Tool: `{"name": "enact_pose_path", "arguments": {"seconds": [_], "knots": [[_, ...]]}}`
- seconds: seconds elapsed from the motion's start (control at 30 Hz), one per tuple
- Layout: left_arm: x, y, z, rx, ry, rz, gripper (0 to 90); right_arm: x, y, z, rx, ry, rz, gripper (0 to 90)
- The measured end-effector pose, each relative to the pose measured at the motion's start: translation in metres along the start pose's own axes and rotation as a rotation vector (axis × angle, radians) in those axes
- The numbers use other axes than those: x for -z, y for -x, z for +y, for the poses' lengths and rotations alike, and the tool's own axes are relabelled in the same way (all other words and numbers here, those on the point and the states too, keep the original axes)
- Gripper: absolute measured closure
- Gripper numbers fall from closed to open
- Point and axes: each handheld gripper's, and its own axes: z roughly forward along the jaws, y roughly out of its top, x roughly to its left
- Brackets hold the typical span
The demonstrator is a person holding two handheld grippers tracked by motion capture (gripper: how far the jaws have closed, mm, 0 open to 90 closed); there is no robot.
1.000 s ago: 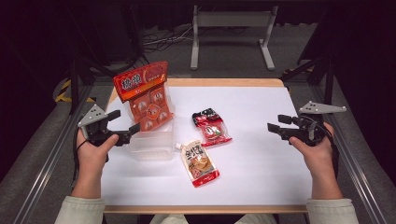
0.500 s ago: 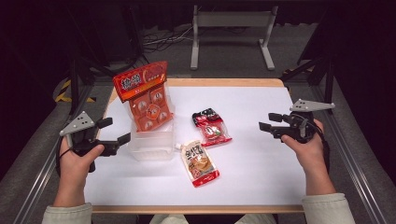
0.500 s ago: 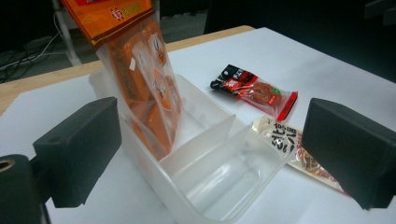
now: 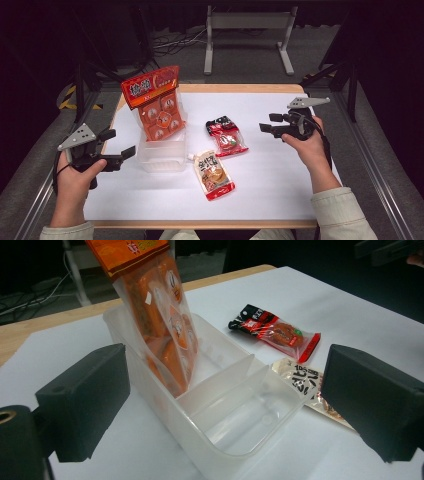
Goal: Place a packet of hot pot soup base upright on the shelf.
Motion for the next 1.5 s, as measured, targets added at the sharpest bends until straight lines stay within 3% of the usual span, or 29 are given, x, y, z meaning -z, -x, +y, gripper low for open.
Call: {"name": "enact_pose_path", "arguments": {"seconds": [0.1, 0.2, 0.37, 0.5, 0.77, 1.3, 1.5], "knots": [[0.000, 0.003, -0.001, -0.003, -0.014, -0.016, 7.1, -0.010, 0.003, 0.003, -0.006, -0.011, 0.010, 39.5], [0.003, 0.009, 0.000, 0.026, 0.005, -0.045, 9.2, -0.021, 0.006, 0.006, -0.008, -0.013, 0.021, 39.6], [0.004, 0.013, -0.001, 0.009, -0.009, -0.047, 7.6, -0.042, 0.010, 0.008, 0.003, -0.029, 0.028, 39.9], [0.007, 0.012, -0.002, 0.006, -0.018, -0.036, 7.1, -0.054, 0.012, 0.010, -0.008, -0.025, 0.043, 39.8], [0.015, 0.004, -0.005, 0.021, 0.011, -0.003, 7.1, -0.078, 0.020, 0.013, -0.023, -0.060, 0.063, 40.4], [0.014, -0.001, -0.003, 0.039, 0.031, -0.001, 8.3, -0.123, 0.031, 0.018, -0.049, -0.103, 0.079, 39.1], [0.011, 0.000, -0.003, 0.033, 0.017, -0.001, 8.3, -0.138, 0.031, 0.018, -0.060, -0.122, 0.097, 37.1]]}}
